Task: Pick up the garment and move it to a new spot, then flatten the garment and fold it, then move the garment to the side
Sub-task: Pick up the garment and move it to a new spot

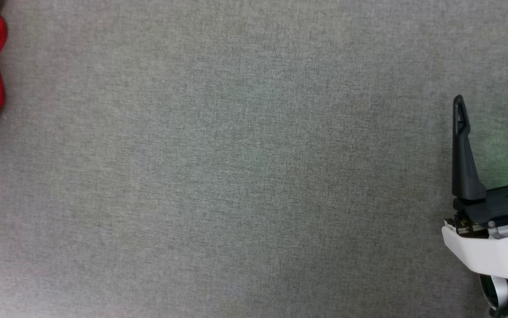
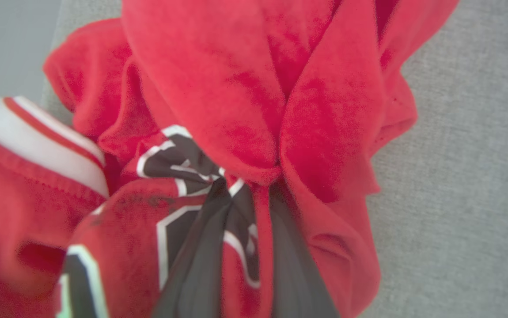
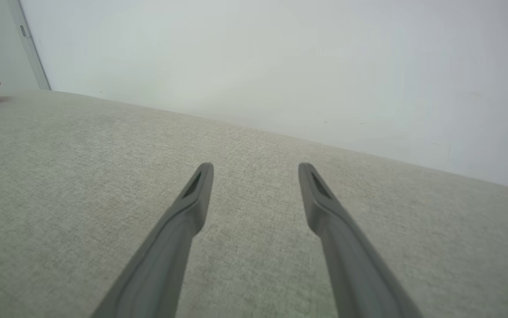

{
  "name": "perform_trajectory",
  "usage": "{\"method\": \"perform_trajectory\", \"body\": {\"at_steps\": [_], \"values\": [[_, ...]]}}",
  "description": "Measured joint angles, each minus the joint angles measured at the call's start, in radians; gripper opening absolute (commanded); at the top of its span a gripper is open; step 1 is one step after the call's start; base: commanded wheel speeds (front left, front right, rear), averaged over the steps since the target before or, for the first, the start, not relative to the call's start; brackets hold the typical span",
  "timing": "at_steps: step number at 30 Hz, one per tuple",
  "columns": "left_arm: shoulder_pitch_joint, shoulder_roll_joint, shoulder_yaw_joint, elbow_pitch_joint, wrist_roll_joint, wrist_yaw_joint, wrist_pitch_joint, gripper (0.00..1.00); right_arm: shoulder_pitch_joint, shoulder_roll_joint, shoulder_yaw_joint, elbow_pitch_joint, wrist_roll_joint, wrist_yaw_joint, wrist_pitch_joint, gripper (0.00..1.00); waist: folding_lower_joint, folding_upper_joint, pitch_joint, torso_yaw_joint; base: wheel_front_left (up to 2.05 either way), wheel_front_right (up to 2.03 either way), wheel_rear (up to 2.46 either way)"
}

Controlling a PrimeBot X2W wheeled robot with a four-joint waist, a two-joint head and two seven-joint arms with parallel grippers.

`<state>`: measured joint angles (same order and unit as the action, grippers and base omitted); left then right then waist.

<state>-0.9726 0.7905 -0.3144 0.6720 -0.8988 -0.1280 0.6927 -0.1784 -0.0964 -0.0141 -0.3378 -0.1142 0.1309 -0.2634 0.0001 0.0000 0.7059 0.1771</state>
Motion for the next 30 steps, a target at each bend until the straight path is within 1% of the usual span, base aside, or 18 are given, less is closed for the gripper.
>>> {"method": "perform_trajectory", "body": {"at_steps": [4, 8, 12, 15, 21, 30], "values": [[-0.025, 0.028, -0.040, -0.032, 0.007, 0.000, -0.077, 0.00, 0.002, 0.009, 0.001, 0.015, 0.009, 0.000, 0.000, 1.00, 0.0000, 0.0000, -0.044, 0.001, 0.00, 0.00, 0.00], [-0.097, 0.066, -0.094, -0.104, 0.027, 0.000, -0.151, 0.00, 0.009, 0.021, 0.008, 0.029, 0.018, 0.000, 0.000, 1.00, 0.0000, 0.0000, -0.101, 0.002, 0.00, 0.00, 0.00], [-0.171, 0.071, -0.160, -0.184, 0.043, -0.001, -0.185, 0.00, 0.015, 0.032, 0.012, 0.043, 0.027, 0.000, 0.000, 1.00, 0.0000, 0.0000, -0.161, -0.001, 0.00, 0.00, 0.00], [-0.230, 0.069, -0.216, -0.244, 0.063, -0.001, -0.188, 0.00, 0.020, 0.038, 0.016, 0.049, 0.037, 0.000, 0.000, 1.00, 0.0000, 0.0000, -0.204, -0.009, 0.00, 0.00, 0.00], [-0.330, 0.010, -0.307, -0.351, 0.099, -0.001, -0.176, 0.00, 0.041, 0.043, 0.015, 0.061, 0.071, 0.000, 0.000, 1.00, -0.0002, 0.0000, -0.276, -0.046, 0.00, 0.00, 0.00], [-0.380, -0.108, -0.433, -0.458, 0.122, -0.001, -0.158, 0.00, 0.073, 0.044, -0.007, 0.070, 0.137, 0.000, 0.000, 1.00, -0.0002, 0.0000, -0.345, -0.163, 0.00, 0.00, 0.00]]}}
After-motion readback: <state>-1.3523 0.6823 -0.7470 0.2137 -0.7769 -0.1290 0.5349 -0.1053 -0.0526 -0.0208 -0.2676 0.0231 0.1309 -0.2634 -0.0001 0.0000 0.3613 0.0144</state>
